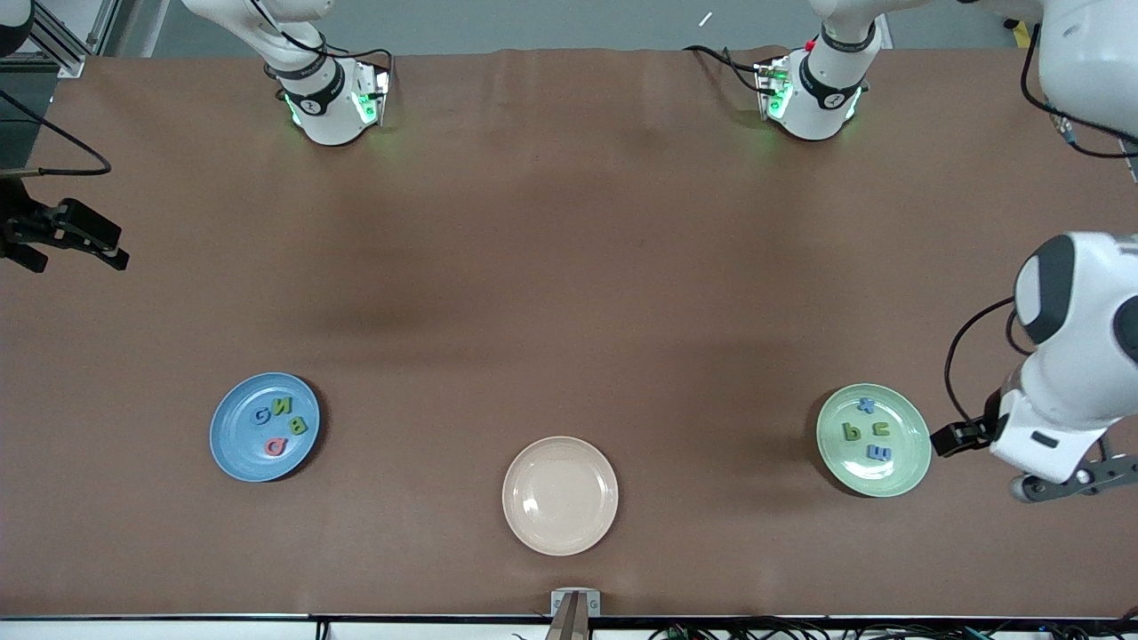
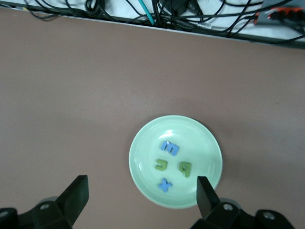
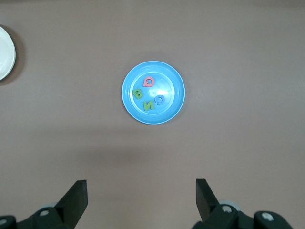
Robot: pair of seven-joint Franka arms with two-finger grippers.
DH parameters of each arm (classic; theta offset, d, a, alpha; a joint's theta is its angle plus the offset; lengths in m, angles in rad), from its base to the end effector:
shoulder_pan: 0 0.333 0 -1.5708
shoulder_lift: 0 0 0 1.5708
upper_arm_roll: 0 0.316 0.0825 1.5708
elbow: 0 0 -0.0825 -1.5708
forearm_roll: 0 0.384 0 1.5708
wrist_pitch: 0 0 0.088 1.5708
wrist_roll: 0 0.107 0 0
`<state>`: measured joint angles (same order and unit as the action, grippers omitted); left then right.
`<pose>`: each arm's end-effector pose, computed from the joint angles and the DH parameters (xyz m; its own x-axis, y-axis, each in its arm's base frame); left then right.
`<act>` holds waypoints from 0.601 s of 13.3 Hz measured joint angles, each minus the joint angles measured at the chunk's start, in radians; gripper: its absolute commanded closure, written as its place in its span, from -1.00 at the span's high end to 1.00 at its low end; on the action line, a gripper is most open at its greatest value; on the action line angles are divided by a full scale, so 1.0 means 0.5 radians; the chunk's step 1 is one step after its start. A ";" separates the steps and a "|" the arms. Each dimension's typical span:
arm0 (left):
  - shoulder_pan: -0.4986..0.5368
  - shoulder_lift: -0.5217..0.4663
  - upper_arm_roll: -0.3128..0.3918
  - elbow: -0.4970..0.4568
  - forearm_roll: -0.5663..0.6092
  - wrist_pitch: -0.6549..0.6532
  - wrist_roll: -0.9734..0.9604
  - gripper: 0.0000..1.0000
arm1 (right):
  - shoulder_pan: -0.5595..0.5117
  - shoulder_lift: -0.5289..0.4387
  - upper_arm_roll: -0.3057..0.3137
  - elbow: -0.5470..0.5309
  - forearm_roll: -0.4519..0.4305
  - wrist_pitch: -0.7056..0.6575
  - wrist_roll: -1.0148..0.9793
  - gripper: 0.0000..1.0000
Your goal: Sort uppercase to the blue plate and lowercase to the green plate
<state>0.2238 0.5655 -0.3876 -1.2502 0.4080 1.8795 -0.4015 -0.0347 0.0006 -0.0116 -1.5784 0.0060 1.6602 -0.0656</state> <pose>0.7253 -0.0210 0.4633 0.9691 0.1835 0.1646 0.2072 -0.9681 -0.1410 0.5632 -0.0255 0.6288 0.9965 0.0189 0.0813 0.0190 -0.9998 -0.0007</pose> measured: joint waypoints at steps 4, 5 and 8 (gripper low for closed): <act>0.005 -0.294 -0.021 0.003 -0.304 -0.289 0.111 1.00 | 0.001 0.000 0.000 0.001 0.000 0.001 0.000 1.00; 0.018 -0.356 -0.021 0.003 -0.371 -0.371 0.120 1.00 | 0.000 -0.001 0.000 0.001 0.000 0.001 0.000 1.00; 0.060 -0.508 -0.021 -0.002 -0.499 -0.567 0.219 1.00 | 0.000 -0.001 -0.001 0.001 0.000 0.002 0.000 1.00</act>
<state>0.2539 0.3115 -0.3982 -1.2511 0.1587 1.5962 -0.2920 -0.0345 0.0003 -0.0123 -1.5779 0.0060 1.6609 -0.0656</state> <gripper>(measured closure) 0.000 0.000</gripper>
